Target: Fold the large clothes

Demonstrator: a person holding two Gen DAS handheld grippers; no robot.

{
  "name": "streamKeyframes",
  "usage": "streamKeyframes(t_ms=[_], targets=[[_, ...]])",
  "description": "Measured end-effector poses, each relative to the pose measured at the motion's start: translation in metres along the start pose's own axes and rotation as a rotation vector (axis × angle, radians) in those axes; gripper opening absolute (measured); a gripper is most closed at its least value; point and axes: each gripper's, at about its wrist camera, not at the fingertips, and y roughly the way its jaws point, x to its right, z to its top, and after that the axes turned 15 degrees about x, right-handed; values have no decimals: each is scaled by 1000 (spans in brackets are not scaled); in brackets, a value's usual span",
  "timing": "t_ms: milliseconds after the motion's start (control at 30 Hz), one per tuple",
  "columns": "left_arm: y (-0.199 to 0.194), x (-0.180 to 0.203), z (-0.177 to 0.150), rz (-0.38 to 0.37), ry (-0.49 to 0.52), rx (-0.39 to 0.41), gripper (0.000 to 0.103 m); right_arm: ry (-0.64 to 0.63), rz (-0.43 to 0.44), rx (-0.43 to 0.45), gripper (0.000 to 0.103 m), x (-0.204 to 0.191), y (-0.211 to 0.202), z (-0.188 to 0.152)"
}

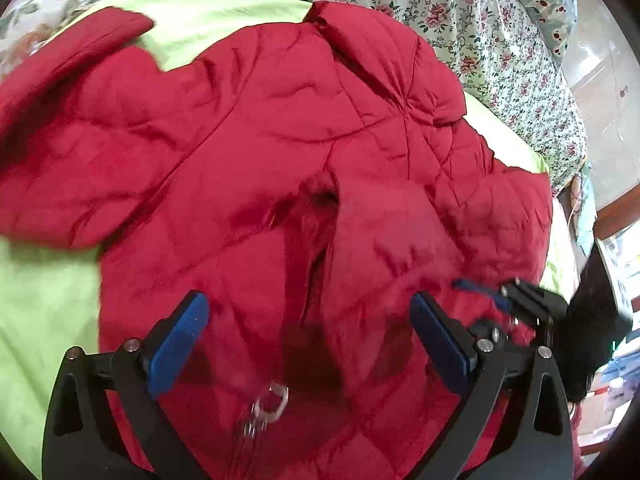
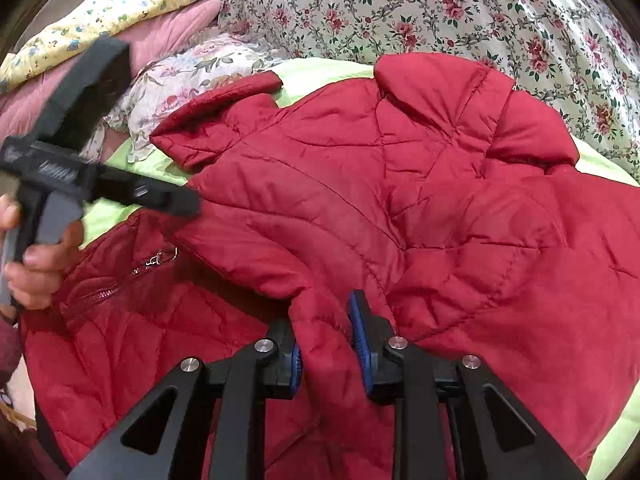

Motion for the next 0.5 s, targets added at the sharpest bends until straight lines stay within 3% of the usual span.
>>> streamKeyframes(t_ms=[33, 100, 167, 267, 333, 500], targets=[[6, 1, 3, -10, 2, -7, 85, -2, 0, -2, 24, -1, 0, 0], [17, 4, 7, -39, 7, -31, 48, 2, -1, -6, 25, -1, 0, 1], [19, 7, 7, -79, 12, -40, 30, 20, 12, -11, 32, -2, -1, 1], [9, 14, 9, -44, 77, 9, 18, 32, 25, -15, 56, -4, -8, -1], [0, 14, 11, -10, 105, 42, 15, 31, 22, -6, 58, -7, -16, -2], [-20, 1, 23, 163, 152, 145, 13, 91, -47, 49, 58, 9, -46, -4]])
